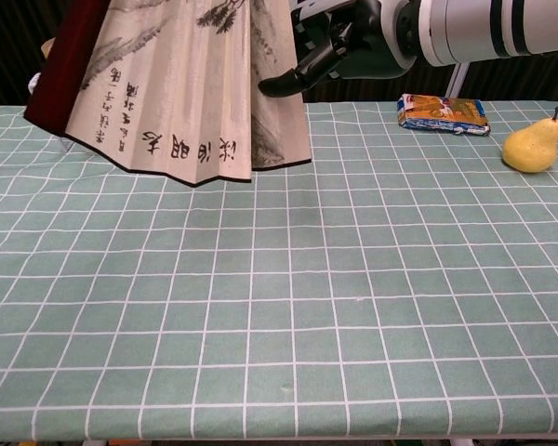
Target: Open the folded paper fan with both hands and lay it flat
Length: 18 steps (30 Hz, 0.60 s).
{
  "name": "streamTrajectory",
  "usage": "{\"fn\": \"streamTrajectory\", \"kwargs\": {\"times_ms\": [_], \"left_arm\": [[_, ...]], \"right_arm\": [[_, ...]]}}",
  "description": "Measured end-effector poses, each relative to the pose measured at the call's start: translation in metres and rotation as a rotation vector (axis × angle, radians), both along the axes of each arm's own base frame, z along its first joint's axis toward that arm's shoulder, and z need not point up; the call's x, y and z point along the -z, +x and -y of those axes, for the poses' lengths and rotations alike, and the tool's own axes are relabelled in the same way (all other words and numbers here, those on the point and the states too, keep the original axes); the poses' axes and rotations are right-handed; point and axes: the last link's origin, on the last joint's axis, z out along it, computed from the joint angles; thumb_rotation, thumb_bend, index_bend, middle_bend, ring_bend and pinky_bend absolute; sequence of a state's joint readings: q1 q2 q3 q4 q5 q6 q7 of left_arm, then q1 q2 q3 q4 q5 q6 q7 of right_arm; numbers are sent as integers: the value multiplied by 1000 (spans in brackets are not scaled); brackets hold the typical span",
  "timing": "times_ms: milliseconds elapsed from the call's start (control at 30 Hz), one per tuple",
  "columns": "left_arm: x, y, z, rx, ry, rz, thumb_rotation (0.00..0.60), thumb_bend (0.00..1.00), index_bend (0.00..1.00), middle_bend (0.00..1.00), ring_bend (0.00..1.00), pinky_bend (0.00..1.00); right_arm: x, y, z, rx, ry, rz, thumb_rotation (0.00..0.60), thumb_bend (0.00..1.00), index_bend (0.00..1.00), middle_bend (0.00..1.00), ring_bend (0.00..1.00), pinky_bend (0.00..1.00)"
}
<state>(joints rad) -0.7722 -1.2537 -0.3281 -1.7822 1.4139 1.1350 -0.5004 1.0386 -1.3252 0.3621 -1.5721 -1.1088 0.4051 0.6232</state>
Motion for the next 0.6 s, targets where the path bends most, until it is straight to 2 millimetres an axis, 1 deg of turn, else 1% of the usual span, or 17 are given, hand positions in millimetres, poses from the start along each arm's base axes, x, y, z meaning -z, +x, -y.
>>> {"fn": "streamTrajectory", "kwargs": {"times_ms": [133, 300, 600], "left_arm": [[-1, -2, 0, -1, -5, -9, 600, 409, 596, 705, 649, 679], [-1, -8, -1, -14, -4, -29, 600, 410, 596, 705, 649, 679], [-4, -26, -7, -27, 33, -172, 600, 410, 596, 704, 649, 679]], "right_arm": [[-1, 3, 0, 1, -19, 2, 600, 373, 696, 377, 124, 0], [-10, 3, 1, 11, -55, 14, 600, 387, 725, 390, 144, 0], [-30, -8, 2, -35, -164, -55, 600, 364, 731, 389, 144, 0]]}}
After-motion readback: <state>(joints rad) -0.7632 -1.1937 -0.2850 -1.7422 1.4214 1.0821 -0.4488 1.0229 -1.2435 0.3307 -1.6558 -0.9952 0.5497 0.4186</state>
